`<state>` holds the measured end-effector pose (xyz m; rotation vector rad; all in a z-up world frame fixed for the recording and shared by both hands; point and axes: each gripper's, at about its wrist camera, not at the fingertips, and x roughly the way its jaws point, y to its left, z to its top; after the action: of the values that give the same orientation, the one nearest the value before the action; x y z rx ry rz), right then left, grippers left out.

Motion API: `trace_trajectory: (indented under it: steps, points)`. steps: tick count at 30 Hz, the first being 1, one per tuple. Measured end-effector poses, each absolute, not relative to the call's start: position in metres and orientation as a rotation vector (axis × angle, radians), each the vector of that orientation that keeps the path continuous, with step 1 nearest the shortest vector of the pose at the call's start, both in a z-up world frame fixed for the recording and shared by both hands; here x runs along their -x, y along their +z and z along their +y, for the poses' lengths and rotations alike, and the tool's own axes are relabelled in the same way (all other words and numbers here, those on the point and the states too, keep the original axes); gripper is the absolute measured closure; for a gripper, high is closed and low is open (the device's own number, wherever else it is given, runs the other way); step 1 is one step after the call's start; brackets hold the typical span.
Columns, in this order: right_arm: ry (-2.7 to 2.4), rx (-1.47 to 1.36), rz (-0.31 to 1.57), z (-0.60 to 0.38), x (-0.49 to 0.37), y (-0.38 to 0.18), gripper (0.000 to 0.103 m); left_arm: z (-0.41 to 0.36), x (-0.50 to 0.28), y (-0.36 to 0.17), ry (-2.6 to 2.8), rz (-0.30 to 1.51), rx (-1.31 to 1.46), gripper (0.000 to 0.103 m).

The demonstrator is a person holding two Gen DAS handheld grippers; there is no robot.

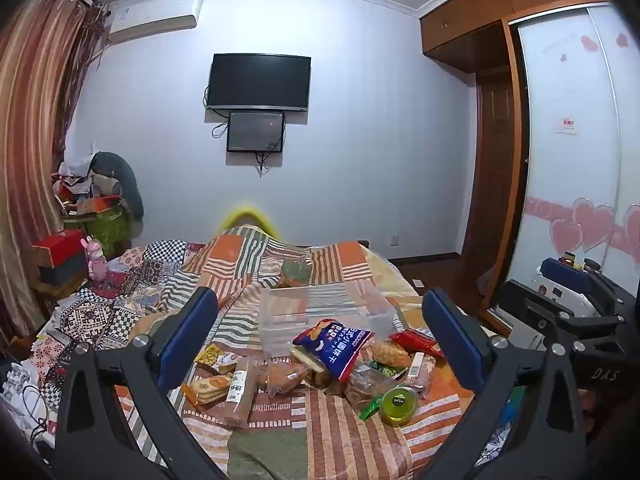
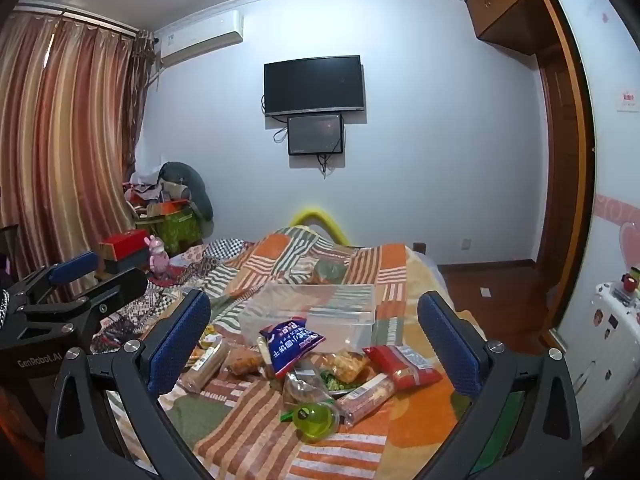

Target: Organize snacks

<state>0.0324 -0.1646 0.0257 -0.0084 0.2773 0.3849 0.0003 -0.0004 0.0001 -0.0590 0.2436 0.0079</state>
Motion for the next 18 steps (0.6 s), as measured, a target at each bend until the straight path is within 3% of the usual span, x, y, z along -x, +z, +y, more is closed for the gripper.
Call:
trace_trajectory:
  steps: [18]
  points:
    - [0.395,0.003,0.27,-0.162,-0.031,0.03,0.0,-0.005,-0.001,-0.002,0.028,0.222,0.051,0.0]
